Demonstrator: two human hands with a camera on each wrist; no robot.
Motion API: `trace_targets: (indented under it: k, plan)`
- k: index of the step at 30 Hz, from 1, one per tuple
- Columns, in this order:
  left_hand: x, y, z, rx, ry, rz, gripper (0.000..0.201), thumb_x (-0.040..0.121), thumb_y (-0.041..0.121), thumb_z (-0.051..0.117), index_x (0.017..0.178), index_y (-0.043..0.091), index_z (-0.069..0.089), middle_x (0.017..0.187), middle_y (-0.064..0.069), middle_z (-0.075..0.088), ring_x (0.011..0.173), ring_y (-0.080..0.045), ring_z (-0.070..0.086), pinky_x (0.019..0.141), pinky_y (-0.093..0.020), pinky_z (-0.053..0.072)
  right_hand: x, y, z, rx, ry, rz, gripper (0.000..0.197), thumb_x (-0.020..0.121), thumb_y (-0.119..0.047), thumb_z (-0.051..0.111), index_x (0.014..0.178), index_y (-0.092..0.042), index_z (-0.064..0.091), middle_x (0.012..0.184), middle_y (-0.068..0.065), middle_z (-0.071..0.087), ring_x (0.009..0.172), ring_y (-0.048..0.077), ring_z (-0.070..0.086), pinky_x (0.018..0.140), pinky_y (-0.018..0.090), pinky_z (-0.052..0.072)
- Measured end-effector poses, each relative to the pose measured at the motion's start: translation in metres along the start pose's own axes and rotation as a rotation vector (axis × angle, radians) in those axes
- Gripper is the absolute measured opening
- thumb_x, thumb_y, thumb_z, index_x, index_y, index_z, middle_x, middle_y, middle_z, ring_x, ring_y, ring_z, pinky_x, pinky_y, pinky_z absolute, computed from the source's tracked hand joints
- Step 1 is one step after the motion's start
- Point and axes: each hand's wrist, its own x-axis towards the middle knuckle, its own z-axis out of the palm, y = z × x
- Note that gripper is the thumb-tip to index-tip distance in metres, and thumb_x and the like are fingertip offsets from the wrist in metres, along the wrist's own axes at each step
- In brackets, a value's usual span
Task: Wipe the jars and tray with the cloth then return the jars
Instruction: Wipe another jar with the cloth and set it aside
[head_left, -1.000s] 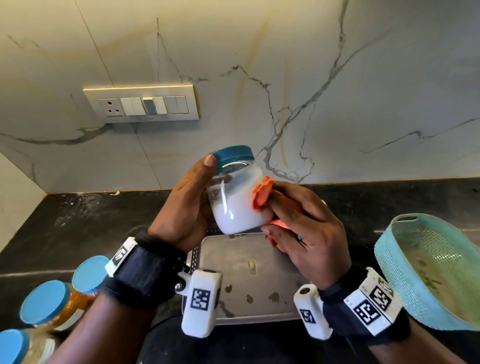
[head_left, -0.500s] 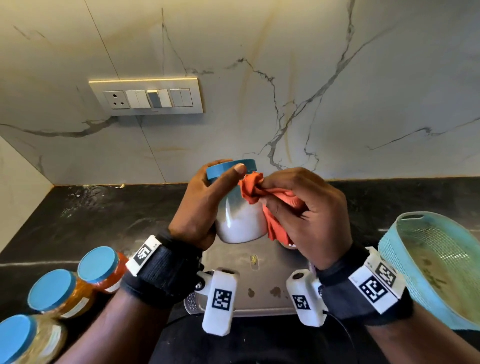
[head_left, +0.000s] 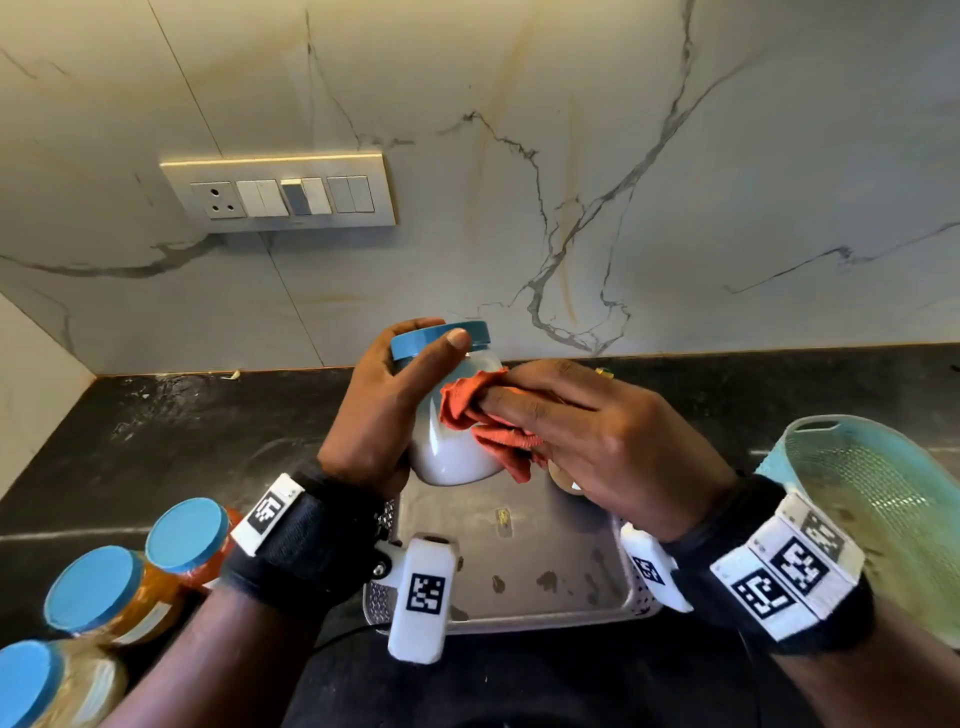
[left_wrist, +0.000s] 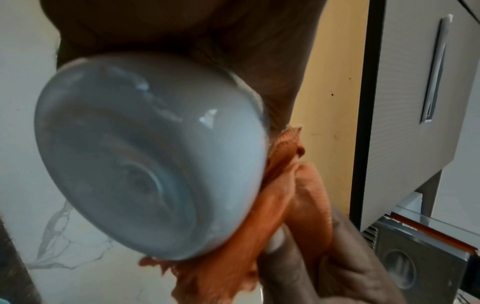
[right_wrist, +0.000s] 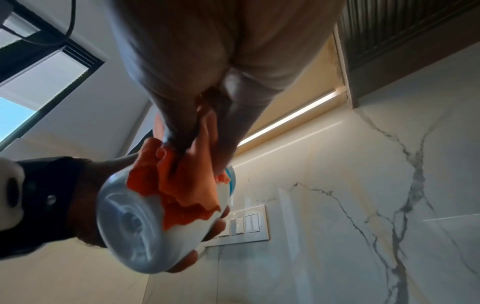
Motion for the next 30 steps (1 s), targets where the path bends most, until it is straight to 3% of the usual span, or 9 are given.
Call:
trace_targets:
  k: [4,8,11,15,21,27,30]
  plan:
    - [0.0,0.0,0.006,-0.015,0.0,0.008,0.076,0.079,0.045,0.078,0.136,0.002,0.054,0.125,-0.035,0.062,0.116,-0.056,0.06,0.099,-0.066,0.051,0.005,-0.001,0.002,-0.011,0.129,-0.001,0.028,0.102,-0.013,0.059,0.129,-0.008,0.067,0.126,0.012,0.064,0.112,0.026,0.065,0.095,0.039,0.055]
    - [0.0,0.004,0.009,-0.003,0.025,0.036,0.074,0.078,0.042,0.078,0.136,0.004,0.054,0.124,-0.031,0.064,0.111,-0.047,0.066,0.091,-0.052,0.057,0.007,-0.009,0.005,-0.009,0.214,0.015,0.027,0.101,-0.01,0.059,0.127,-0.008,0.07,0.123,0.012,0.067,0.109,0.028,0.067,0.089,0.042,0.057]
    - [-0.002,0.006,0.007,-0.045,0.054,0.063,0.077,0.071,0.041,0.079,0.136,0.008,0.053,0.126,-0.025,0.066,0.103,-0.033,0.07,0.09,-0.047,0.058,0.002,-0.02,0.01,0.004,0.199,0.011,0.024,0.1,-0.009,0.062,0.12,-0.012,0.074,0.118,0.011,0.068,0.104,0.027,0.067,0.085,0.041,0.057]
    - [-0.006,0.004,0.006,-0.066,0.027,0.06,0.081,0.068,0.043,0.077,0.137,0.008,0.052,0.126,-0.023,0.067,0.103,-0.03,0.069,0.089,-0.042,0.06,-0.002,-0.022,0.011,-0.036,0.14,-0.038,0.021,0.095,-0.009,0.068,0.115,-0.012,0.076,0.113,0.01,0.068,0.099,0.025,0.066,0.084,0.041,0.057]
    - [-0.01,0.003,0.008,-0.058,-0.09,0.093,0.075,0.073,0.037,0.074,0.138,0.01,0.05,0.114,-0.016,0.072,0.099,-0.03,0.07,0.083,-0.039,0.06,0.021,-0.006,0.0,0.192,0.31,0.179,0.016,0.097,-0.008,0.062,0.108,-0.005,0.073,0.11,0.01,0.066,0.101,0.025,0.065,0.09,0.035,0.053]
    - [-0.005,0.007,-0.002,-0.127,0.009,0.078,0.08,0.069,0.041,0.075,0.138,0.008,0.052,0.117,-0.016,0.07,0.101,-0.028,0.069,0.084,-0.039,0.06,-0.007,-0.031,0.019,0.07,0.176,0.018,0.017,0.098,-0.012,0.061,0.108,-0.008,0.075,0.111,0.009,0.066,0.1,0.022,0.062,0.09,0.033,0.055]
    - [-0.005,0.006,-0.004,-0.091,-0.014,0.082,0.077,0.071,0.04,0.074,0.138,0.011,0.053,0.121,-0.018,0.068,0.103,-0.028,0.068,0.085,-0.039,0.06,-0.012,-0.024,0.021,0.071,0.161,0.02,0.015,0.096,-0.008,0.064,0.107,-0.007,0.075,0.111,0.01,0.066,0.1,0.022,0.063,0.089,0.033,0.055]
